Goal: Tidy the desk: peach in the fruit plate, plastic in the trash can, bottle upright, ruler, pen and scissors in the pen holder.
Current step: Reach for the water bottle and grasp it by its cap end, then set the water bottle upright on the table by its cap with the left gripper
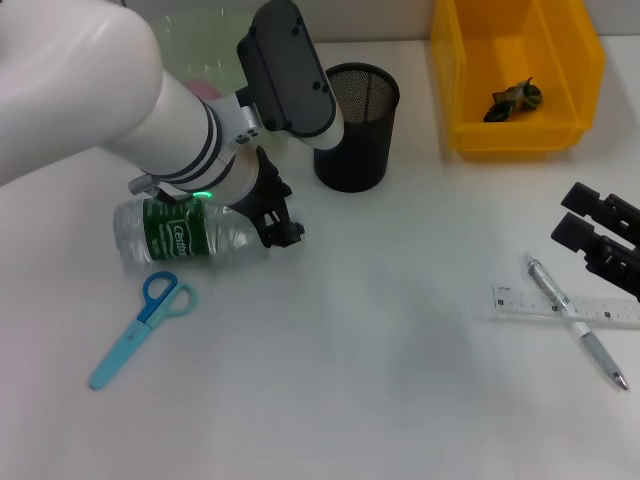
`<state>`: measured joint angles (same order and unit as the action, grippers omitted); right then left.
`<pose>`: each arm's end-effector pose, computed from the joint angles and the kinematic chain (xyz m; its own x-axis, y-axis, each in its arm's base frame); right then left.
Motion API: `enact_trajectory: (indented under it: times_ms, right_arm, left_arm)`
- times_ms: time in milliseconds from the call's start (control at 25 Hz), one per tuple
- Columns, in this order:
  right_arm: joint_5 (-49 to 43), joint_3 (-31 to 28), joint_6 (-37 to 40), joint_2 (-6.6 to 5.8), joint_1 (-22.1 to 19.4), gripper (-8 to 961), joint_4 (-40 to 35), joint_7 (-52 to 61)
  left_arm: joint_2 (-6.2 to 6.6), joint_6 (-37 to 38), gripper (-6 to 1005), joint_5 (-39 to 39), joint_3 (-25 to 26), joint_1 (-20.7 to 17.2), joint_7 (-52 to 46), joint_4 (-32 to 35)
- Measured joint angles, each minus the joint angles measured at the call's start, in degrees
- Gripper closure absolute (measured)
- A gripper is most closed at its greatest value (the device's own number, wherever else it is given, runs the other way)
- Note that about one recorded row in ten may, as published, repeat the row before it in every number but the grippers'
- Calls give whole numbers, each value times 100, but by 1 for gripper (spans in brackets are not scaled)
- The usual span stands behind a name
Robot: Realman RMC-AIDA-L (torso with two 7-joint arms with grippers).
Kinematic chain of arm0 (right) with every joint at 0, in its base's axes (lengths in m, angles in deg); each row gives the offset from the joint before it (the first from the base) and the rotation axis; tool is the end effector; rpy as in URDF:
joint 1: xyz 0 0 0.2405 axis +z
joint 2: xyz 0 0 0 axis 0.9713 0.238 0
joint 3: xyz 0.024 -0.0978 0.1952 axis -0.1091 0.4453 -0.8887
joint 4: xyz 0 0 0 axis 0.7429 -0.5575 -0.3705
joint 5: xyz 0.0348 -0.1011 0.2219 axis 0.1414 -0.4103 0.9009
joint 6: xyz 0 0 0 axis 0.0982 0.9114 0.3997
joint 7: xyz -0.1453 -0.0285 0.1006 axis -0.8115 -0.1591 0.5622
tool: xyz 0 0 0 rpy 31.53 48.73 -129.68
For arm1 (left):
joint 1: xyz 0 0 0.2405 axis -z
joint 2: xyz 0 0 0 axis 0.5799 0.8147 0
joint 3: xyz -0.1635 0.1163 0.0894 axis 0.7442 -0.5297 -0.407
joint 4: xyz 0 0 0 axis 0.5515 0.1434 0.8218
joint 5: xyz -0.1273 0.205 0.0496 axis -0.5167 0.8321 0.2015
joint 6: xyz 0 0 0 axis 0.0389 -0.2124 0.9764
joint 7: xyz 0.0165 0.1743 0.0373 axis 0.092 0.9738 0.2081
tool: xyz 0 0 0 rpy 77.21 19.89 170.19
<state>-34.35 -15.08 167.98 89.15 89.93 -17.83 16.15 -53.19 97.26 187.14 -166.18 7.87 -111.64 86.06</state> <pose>0.2875 0.2564 0.0148 0.3655 -0.3097 -0.8778 -0.6429 -0.7660 0.0026 -0.1314 0.4067 -0.1114 0.9022 0.1811 -0.3914 0.0063 -0.9130 -0.4079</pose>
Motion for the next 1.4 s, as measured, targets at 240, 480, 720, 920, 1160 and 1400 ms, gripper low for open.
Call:
enact_trajectory:
  times_ms: [240, 480, 720, 920, 1160, 1400]
  right_arm:
    - [0, 0, -27, 7, 25, 246, 7, 0]
    - [21, 0, -45, 3, 35, 247, 9, 0]
    - [26, -9, -91, -7, 44, 247, 9, 0]
    - [33, -11, -112, -7, 52, 247, 8, 0]
    - [40, -42, -136, -7, 102, 247, 8, 0]
    - [37, -46, -182, -1, 163, 248, 8, -1]
  left_arm:
    - [0, -28, 513, 29, -6, 73, -88, -72]
    - [0, -184, 533, 85, -4, 59, -89, -74]
    - [0, -196, 549, 57, 35, 19, -88, 33]
    - [15, -117, 548, 180, 117, -202, -353, 536]
    - [33, 113, 553, 286, 468, -706, -439, 1501]
    - [37, 218, 557, 291, 545, -1057, -508, 2087]
